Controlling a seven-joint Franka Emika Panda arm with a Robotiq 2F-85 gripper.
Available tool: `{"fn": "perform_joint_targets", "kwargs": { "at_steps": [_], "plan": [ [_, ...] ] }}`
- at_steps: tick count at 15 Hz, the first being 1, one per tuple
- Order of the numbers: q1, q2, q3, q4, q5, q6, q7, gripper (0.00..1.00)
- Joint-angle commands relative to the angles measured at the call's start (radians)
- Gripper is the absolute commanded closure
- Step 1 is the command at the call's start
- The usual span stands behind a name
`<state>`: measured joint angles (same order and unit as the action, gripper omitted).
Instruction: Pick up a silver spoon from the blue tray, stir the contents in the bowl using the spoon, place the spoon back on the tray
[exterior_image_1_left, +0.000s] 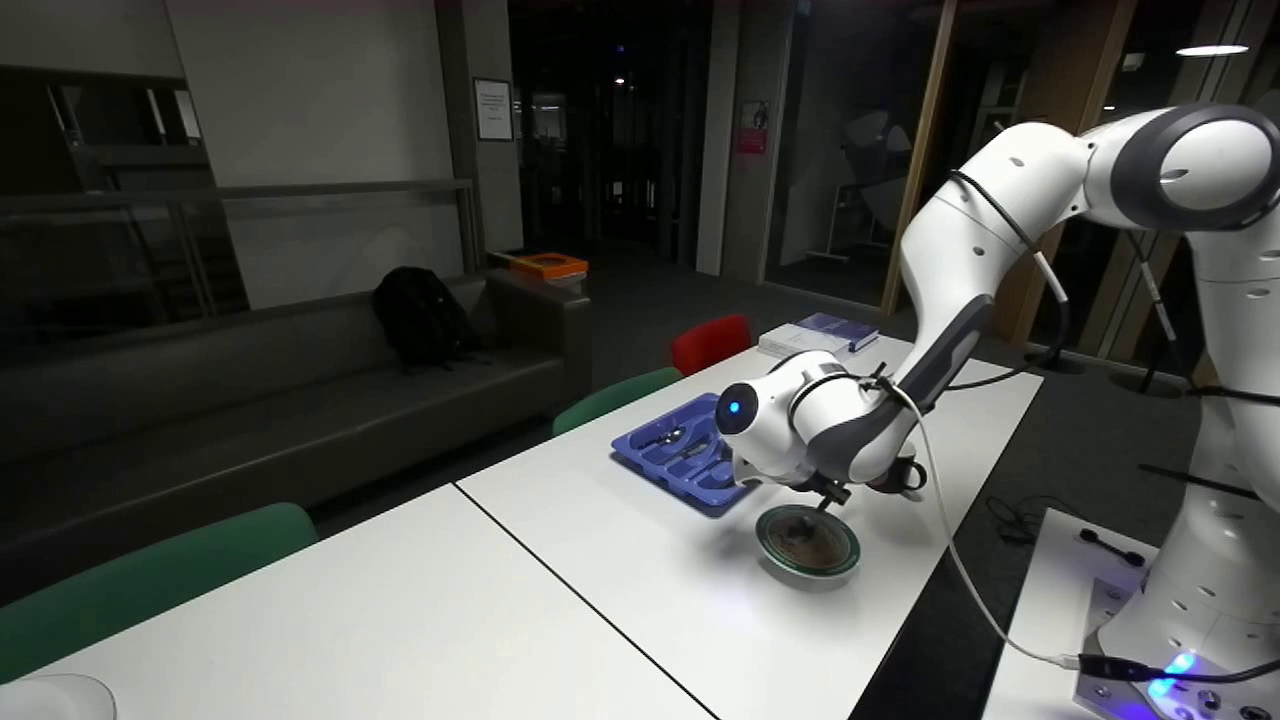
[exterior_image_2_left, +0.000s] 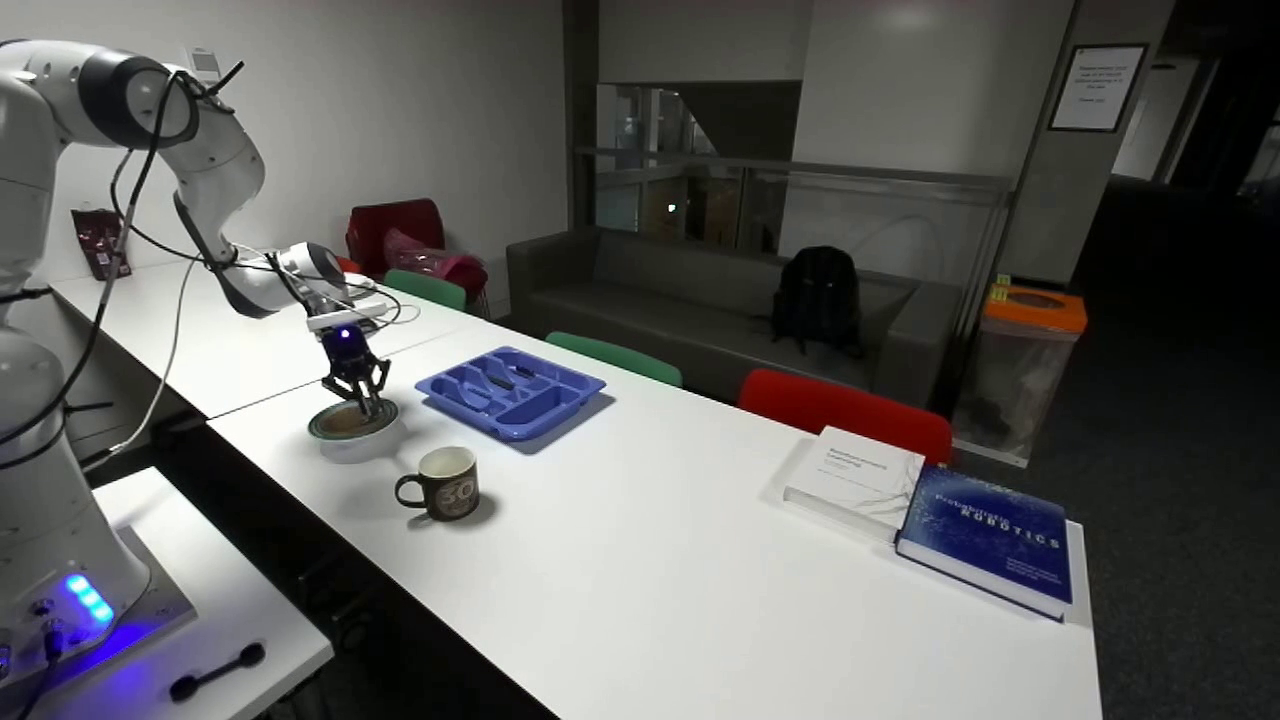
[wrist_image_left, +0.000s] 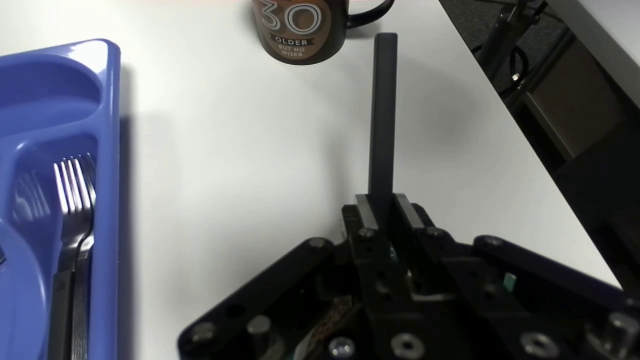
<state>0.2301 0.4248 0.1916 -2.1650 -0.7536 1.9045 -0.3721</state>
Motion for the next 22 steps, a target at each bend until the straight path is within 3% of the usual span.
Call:
{"fn": "perform_joint_targets", "kwargs": {
  "at_steps": [1, 12, 22],
  "plan": [
    [-0.003, 0.021, 0.007, 0.032, 0.0, -0.038, -0.012, 0.97],
    [0.001, 0.047, 0.025, 0.069, 0.022, -0.033, -0.052, 0.97],
    [0.005, 0.007, 0.064, 0.012, 0.093, -0.024, -0.069, 0.97]
  ]
}}
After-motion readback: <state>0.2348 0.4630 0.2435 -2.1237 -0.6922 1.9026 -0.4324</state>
